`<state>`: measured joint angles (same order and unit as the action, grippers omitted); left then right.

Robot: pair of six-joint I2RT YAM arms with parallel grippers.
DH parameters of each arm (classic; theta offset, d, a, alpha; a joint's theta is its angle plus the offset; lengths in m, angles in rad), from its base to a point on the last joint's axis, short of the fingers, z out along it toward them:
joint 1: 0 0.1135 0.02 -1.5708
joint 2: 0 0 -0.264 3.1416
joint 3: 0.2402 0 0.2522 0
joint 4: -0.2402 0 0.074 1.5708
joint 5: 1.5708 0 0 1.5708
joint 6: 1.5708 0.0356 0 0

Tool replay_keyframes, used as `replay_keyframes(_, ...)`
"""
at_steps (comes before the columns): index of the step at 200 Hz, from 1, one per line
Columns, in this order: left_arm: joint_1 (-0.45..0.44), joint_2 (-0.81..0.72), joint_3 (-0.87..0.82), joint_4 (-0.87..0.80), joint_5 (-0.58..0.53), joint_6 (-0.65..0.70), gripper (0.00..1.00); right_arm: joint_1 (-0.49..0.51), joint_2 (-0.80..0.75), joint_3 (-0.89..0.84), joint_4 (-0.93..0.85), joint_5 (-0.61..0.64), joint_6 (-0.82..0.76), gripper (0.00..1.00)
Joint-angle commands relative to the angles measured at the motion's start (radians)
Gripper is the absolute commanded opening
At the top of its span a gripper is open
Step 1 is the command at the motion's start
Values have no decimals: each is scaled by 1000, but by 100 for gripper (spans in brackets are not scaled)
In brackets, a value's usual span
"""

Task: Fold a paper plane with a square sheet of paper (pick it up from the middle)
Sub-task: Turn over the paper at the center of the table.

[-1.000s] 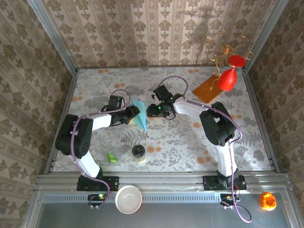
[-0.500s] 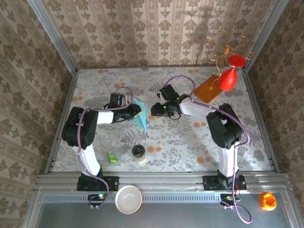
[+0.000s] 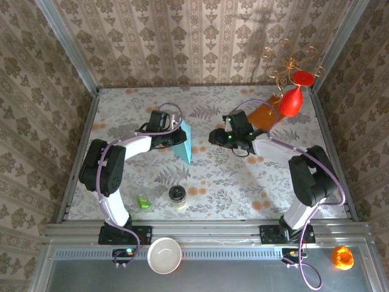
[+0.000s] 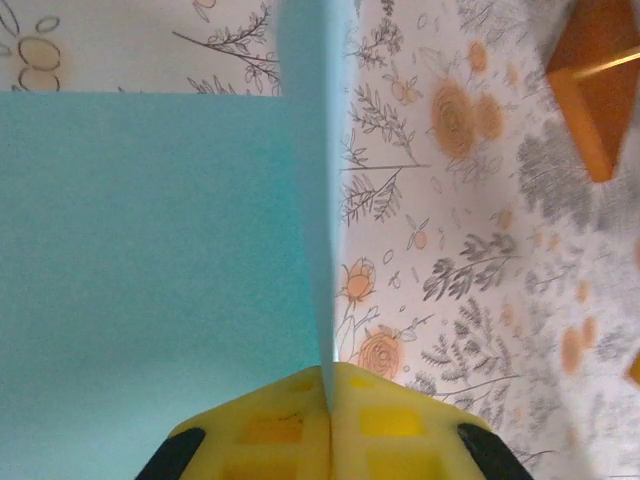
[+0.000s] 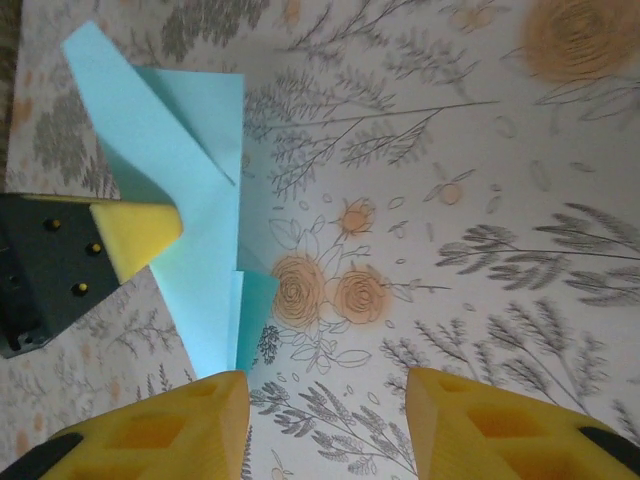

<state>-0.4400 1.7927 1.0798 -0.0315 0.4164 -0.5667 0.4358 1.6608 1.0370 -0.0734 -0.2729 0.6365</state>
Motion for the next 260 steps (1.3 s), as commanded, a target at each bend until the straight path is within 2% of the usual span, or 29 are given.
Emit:
replay_keyframes(1, -88, -54, 141, -342, -280, 205, 9, -29, -85, -56, 64, 41, 34, 48)
replay_keyframes(22, -174, -29, 264, -539, -542, 293, 9, -70, -144, -116, 74, 69, 48, 48)
replay_keyframes(46, -251, 26, 362, -663, -785, 352, 9, -121, -195, -170, 56, 111, 75, 48)
replay_keyframes(82, -320, 145, 450, -748, -1032, 378, 8, -182, -257, -231, 7, 186, 113, 48)
replay_keyframes(121, -374, 291, 504, -775, -1191, 395, 8, -225, -309, -277, -33, 231, 124, 48)
replay_keyframes(163, -407, 416, 549, -790, -1230, 370, 8, -256, -330, -308, -50, 244, 143, 48)
replay_keyframes(195, -429, 465, 565, -777, -1166, 338, 11, -264, -323, -315, -52, 242, 149, 48)
replay_keyframes(260, -435, 490, 596, -769, -1016, 294, 27, -267, -290, -307, -50, 219, 158, 48)
